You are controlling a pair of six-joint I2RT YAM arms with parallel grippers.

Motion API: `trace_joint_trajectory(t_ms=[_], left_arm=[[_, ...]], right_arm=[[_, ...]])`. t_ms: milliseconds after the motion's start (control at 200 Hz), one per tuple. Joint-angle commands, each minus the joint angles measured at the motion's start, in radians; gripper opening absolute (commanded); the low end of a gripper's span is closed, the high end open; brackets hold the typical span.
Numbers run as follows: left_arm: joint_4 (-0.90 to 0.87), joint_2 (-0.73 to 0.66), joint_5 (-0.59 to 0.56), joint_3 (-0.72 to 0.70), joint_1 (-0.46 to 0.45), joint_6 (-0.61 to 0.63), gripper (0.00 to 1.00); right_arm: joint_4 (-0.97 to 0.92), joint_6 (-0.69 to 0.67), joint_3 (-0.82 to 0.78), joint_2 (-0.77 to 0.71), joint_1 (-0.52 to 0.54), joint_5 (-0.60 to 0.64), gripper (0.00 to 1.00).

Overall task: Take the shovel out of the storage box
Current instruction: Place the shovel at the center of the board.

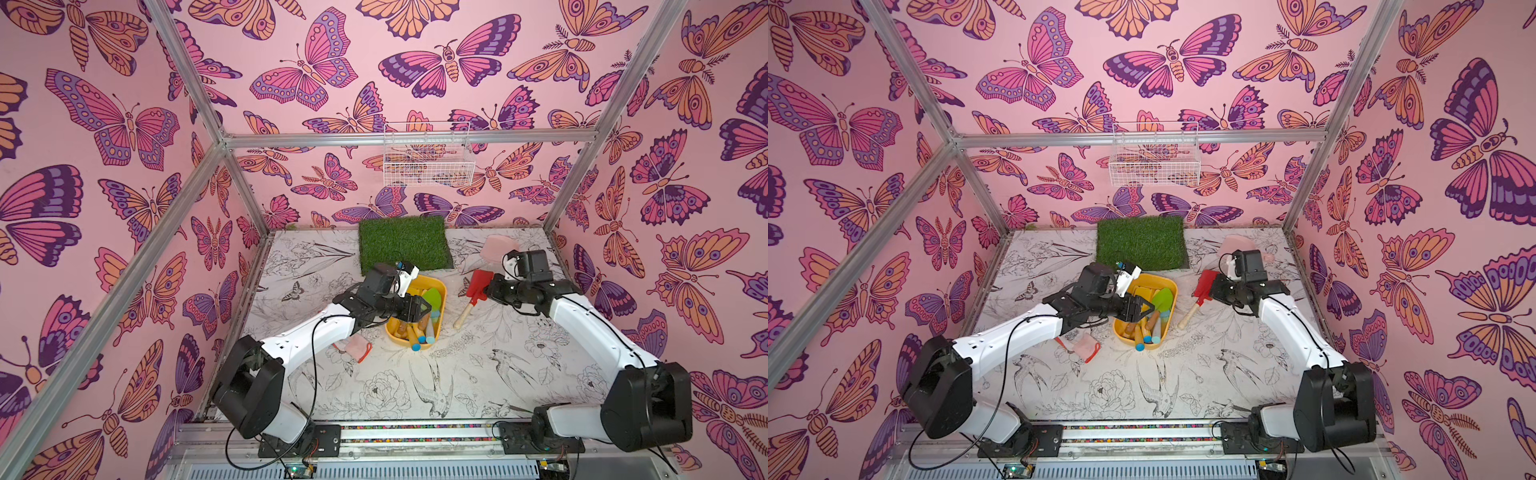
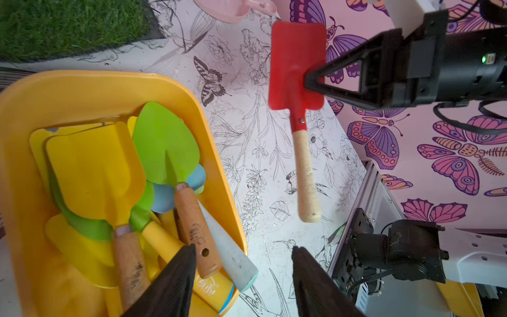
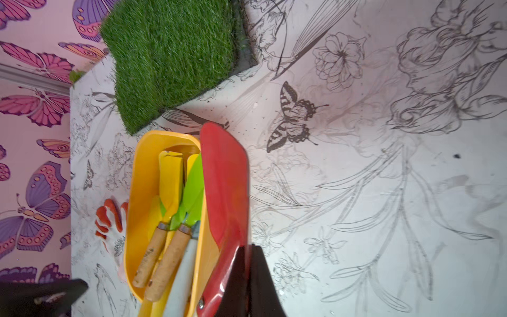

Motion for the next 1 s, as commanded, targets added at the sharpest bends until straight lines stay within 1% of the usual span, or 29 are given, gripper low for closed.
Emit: trace_joint_trajectory(t_ms=[0,65,150,210,285,355,501,621,796,881,936,991], left_arm=[[0.009,0.011,-0.008,-0.025,0.022,0.001,0.61],[0.000,0.015,-0.017,-0.027,0.034,-0.001,0.61],[-0.015,0.016,-0.025,-0.031,0.051,-0.004,0.61],[-0.035,0.009,-0.056,-0.032,0.058,0.004,0.61],[-0.062,0.003,-0.106,-0.034,0.064,0.015,0.61],[-0.067,0.004,-0.118,-0.039,0.074,0.018,0.61],[-0.069,0.020,-0.104,-0.045,0.088,0.012,0.61],[-0.068,0.021,-0.107,-0.054,0.099,0.012,0.61],[-0.069,0.023,-0.098,-0.057,0.111,0.010,0.61],[-0.069,0.025,-0.097,-0.059,0.113,0.009,0.61],[-0.069,0.027,-0.096,-0.060,0.116,0.009,0.61],[-0.069,0.028,-0.095,-0.061,0.117,0.007,0.61]], right_arm=[[-0.064,-0.185,0.058,0.055,-0.027,-0.075,0.00],[-0.057,-0.222,0.078,0.099,-0.035,-0.086,0.00],[-0.061,-0.299,0.122,0.176,-0.037,-0.135,0.00],[-0.080,-0.359,0.166,0.256,-0.037,-0.168,0.00],[-0.105,-0.394,0.228,0.337,-0.038,-0.155,0.00],[-0.104,-0.405,0.275,0.412,-0.043,-0.150,0.00],[-0.060,-0.395,0.363,0.552,-0.047,-0.166,0.00],[-0.032,-0.385,0.423,0.645,-0.055,-0.208,0.00],[-0.074,-0.411,0.527,0.768,-0.059,-0.254,0.00],[-0.113,-0.407,0.580,0.813,-0.067,-0.257,0.05],[-0.126,-0.402,0.598,0.826,-0.070,-0.248,0.13],[-0.128,-0.394,0.607,0.834,-0.074,-0.234,0.25]])
